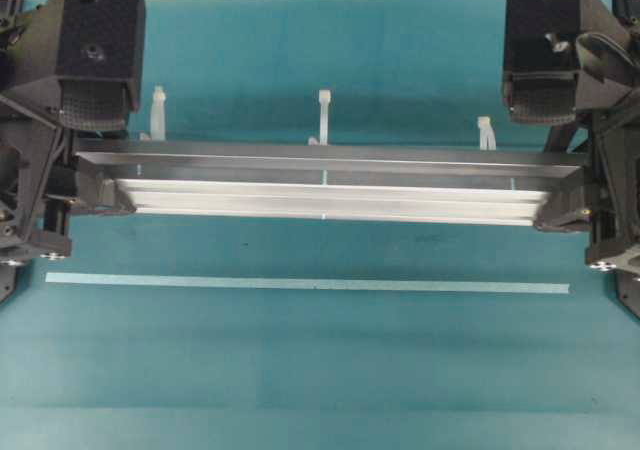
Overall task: Lift the large metal rail with both hands.
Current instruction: 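Hold the rail raised with both grippers, then lower the rail back onto the table with both grippers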
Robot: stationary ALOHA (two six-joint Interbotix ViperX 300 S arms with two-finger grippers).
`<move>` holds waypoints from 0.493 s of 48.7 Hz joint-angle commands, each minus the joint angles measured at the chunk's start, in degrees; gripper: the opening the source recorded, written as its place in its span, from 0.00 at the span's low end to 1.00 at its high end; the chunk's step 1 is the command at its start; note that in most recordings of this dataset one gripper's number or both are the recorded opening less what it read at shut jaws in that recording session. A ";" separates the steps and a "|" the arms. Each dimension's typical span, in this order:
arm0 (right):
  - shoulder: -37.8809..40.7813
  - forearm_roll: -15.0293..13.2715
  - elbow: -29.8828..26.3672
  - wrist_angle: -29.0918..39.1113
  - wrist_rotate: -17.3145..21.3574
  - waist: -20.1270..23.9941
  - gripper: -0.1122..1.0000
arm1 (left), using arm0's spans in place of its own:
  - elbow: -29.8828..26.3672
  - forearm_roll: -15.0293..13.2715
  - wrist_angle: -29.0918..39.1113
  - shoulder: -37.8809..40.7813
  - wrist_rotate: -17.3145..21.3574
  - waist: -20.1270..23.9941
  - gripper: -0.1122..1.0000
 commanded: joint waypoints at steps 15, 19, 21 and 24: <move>-0.53 -1.14 8.96 -3.16 -0.70 -0.35 0.46 | 3.87 0.53 -2.90 0.26 -0.09 2.20 0.43; -0.79 -1.14 12.66 -5.63 -1.93 -0.62 0.46 | 6.50 0.53 -5.80 -0.09 -0.09 2.29 0.43; -0.88 -1.14 14.50 -7.12 -2.46 -0.79 0.46 | 8.26 0.53 -7.73 -0.53 -0.18 2.29 0.43; -1.05 -1.14 17.14 -9.84 -2.99 -1.14 0.46 | 10.81 0.44 -9.67 -1.05 -0.26 2.29 0.43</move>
